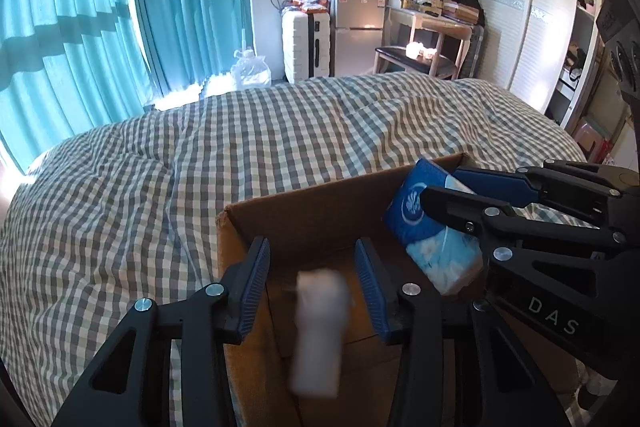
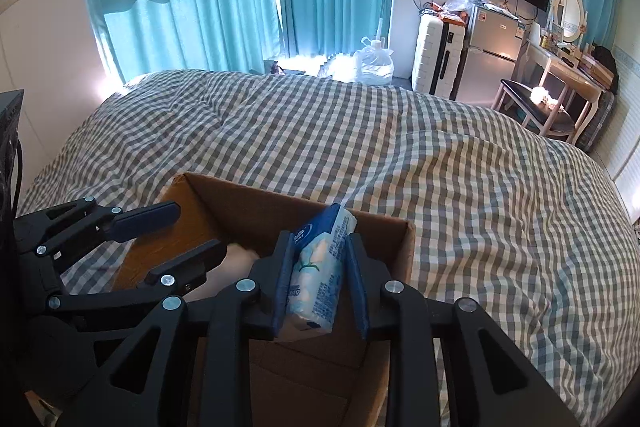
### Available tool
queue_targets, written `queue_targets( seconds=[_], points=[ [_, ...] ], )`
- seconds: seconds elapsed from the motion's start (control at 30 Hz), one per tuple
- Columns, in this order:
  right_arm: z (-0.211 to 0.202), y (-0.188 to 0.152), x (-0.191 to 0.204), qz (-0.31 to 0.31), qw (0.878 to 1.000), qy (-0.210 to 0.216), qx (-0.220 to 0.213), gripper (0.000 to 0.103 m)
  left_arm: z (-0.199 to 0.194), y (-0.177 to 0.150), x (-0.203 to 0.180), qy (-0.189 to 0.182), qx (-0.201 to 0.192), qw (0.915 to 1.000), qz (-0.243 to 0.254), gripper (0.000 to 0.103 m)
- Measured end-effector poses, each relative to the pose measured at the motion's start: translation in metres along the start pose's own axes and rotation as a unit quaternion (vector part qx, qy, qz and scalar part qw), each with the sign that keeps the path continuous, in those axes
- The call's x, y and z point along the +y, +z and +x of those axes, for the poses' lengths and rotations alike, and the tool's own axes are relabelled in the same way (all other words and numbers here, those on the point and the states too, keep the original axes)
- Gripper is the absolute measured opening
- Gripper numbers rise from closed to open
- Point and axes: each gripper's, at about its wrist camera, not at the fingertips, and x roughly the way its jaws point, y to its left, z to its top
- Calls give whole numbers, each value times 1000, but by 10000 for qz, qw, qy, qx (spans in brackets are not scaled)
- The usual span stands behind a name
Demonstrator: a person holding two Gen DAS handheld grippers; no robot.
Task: Organize objects
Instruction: 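Carry the white device into the box with the left tool while the right tool drops the tissue pack in, then lift both open tools out of the box back toward the items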
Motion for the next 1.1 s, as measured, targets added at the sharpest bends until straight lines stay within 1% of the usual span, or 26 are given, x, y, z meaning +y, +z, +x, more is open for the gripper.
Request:
queue_targets(
  seconds=[0.07, 0.1, 0.13, 0.17, 0.2, 0.27, 0.47, 0.6, 0.67, 0.77, 0.87, 1.0, 1.1],
  points=[
    [-6, 0, 0, 76, 10000, 3, -56, 30, -1, 1, 1, -39, -32, 10000, -24, 48],
    [-9, 1, -1, 109, 9999, -12, -90, 40, -2, 1, 1, -60, -34, 10000, -29, 50],
    [-14, 2, -3, 174, 9997, -51, -164, 49, -4, 1, 1, -63, -41, 10000, -33, 54],
    [-19, 3, -4, 219, 9995, -63, -208, 52, -6, 1, 1, -59, -51, 10000, -28, 60],
    [-25, 4, -6, 261, 9993, -63, -253, 52, -10, 1, 1, -56, -58, 10000, -16, 64],
    [-43, 7, -11, 340, 9987, -73, -370, 52, -19, 1, 0, -56, -70, 10000, -5, 79],
    [-107, 18, -23, 298, 9974, -34, -657, 55, -61, 10, 7, 24, -263, 9997, 0, 80],
    [-159, 13, -34, -15, 9958, -419, -814, 55, -100, 8, 10, 290, -484, 9983, 116, 80],
    [-185, 6, -43, -21, 9939, -628, -909, 55, -121, 7, 13, 342, -594, 9975, 162, 80],
    [-225, -9, -61, 147, 9913, -802, -1029, 55, -151, 1, 18, 455, -702, 9964, 135, 80],
    [-258, -29, -71, 173, 9890, -977, -1094, 55, -177, -9, 20, 559, -776, 9954, 104, 80],
    [-282, -59, -71, 158, 9882, -1075, -1081, 55, -200, -31, 17, 610, -826, 9946, 165, 80],
    [-289, -88, -65, 156, 9898, -1015, -984, 55, -207, -54, 10, 662, -771, 9947, 158, 80]
  ],
)
